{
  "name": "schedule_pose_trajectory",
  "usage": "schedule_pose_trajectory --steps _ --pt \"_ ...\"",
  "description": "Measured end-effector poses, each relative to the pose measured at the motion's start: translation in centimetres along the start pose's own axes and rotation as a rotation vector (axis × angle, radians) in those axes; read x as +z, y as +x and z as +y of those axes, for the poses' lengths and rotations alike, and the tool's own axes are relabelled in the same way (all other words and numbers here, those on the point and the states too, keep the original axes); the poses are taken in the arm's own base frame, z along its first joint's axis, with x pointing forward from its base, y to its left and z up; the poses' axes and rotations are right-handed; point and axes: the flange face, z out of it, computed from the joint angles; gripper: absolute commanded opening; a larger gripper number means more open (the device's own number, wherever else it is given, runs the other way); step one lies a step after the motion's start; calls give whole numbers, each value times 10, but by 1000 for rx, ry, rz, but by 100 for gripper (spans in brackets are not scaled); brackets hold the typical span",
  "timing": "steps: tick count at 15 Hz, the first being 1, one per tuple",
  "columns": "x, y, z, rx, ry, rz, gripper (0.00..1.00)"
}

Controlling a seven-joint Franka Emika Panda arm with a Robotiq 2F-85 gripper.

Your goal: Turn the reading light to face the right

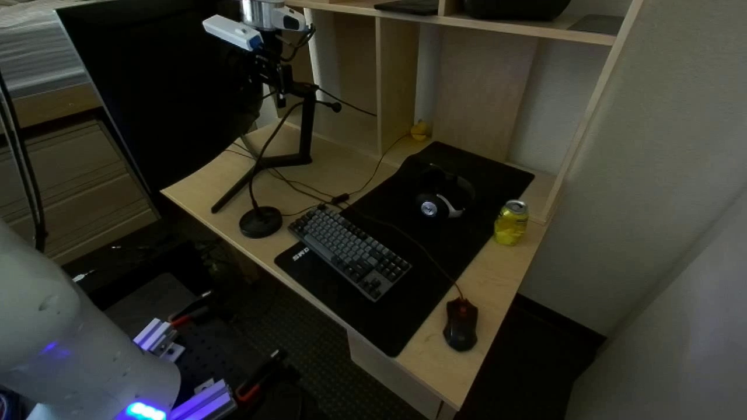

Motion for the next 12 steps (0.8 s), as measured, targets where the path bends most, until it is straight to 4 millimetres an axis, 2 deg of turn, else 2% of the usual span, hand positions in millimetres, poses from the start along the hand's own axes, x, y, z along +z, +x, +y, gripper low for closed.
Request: schedule_pose_trajectory --steps 3,10,11,12 --pt "2 1 1 1 -9 2 100" --pt "53 22 13 -2 3 69 100" --pt "56 22 16 1 1 69 80" --pt "59 21 19 5 -1 66 73"
